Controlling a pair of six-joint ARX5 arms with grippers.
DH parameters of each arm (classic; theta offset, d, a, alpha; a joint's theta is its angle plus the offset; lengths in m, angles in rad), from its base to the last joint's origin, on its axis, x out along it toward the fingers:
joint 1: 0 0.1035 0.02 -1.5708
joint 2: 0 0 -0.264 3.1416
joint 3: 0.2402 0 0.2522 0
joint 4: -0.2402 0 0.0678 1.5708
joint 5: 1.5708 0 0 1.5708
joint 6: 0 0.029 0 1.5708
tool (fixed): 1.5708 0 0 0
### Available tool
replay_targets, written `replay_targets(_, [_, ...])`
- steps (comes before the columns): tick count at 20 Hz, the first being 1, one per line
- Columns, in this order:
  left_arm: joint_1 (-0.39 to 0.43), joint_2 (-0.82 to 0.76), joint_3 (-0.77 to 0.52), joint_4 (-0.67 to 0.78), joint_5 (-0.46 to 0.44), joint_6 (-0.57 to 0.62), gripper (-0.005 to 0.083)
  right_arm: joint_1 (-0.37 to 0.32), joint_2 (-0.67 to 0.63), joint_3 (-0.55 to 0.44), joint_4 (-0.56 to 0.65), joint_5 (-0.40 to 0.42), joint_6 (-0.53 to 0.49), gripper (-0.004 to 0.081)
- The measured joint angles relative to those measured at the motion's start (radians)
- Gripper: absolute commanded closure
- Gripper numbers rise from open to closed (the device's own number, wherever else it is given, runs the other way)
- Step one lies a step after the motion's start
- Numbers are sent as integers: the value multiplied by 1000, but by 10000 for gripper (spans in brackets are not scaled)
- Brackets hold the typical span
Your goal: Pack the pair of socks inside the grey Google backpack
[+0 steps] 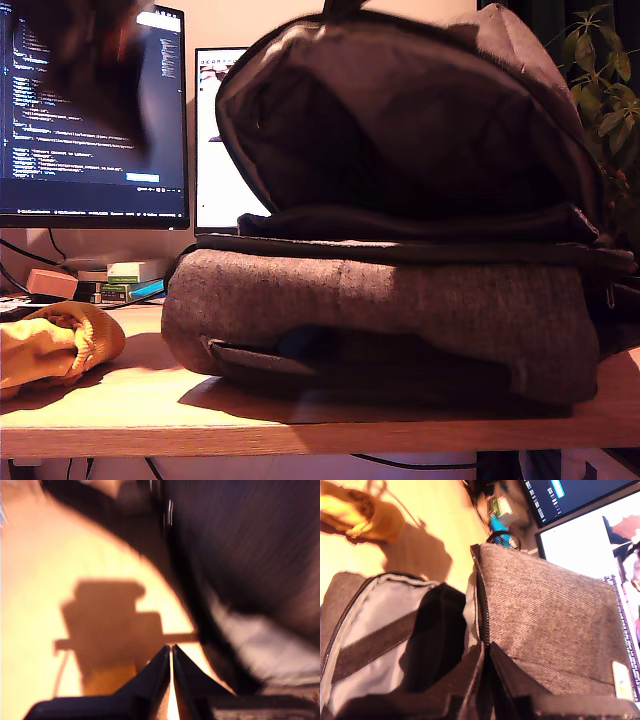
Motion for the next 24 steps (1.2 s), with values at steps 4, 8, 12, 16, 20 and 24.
replay_targets(4, [0, 5, -55, 2, -92, -42, 655, -6, 0, 43, -13, 1, 0, 783])
replay_targets(8, [0, 5, -40, -14, -136, -49, 12, -6, 0, 43, -19, -1, 1, 783])
replay_targets(12, [0, 5, -40, 4, -208, -159, 11, -6, 0, 43, -21, -12, 4, 783])
replay_targets(16, [8, 6, -40, 10, -235, -162, 11, -6, 0, 43, -26, -27, 19, 783])
replay_targets(20, [13, 50, -40, 8, -238, -177, 11, -6, 0, 43, -26, -37, 24, 783])
replay_targets(24, [14, 172, -40, 17, -238, -210, 11, -6, 0, 43, -40, -38, 24, 783])
